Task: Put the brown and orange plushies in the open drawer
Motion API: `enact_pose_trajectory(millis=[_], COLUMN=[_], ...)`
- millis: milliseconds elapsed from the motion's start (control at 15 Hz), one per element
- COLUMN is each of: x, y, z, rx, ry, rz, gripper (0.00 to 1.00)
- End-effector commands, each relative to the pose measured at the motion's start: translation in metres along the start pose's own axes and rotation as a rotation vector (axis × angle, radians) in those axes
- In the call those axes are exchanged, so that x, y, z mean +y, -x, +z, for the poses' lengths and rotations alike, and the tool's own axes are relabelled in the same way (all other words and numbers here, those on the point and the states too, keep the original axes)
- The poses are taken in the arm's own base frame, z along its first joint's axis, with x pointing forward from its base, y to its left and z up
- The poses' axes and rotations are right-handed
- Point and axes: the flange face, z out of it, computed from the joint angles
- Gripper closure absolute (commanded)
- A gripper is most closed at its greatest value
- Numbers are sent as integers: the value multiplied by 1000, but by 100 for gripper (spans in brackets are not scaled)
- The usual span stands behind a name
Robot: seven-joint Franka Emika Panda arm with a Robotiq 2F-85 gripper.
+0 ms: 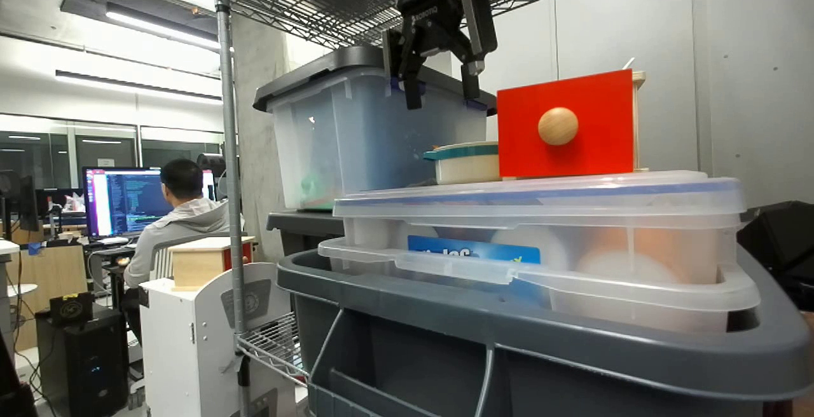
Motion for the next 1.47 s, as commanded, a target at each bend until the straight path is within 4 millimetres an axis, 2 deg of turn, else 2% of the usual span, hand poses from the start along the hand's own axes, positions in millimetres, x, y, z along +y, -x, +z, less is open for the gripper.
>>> enact_pose_trajectory(millis=[0, 800, 1400], x=[-11, -37, -45], y=[-11, -36, -53], z=[3, 26, 24], rx=[43, 105, 142], ry=[-20, -11, -21], rz=[-29, -72, -82], gripper=[0, 0, 0])
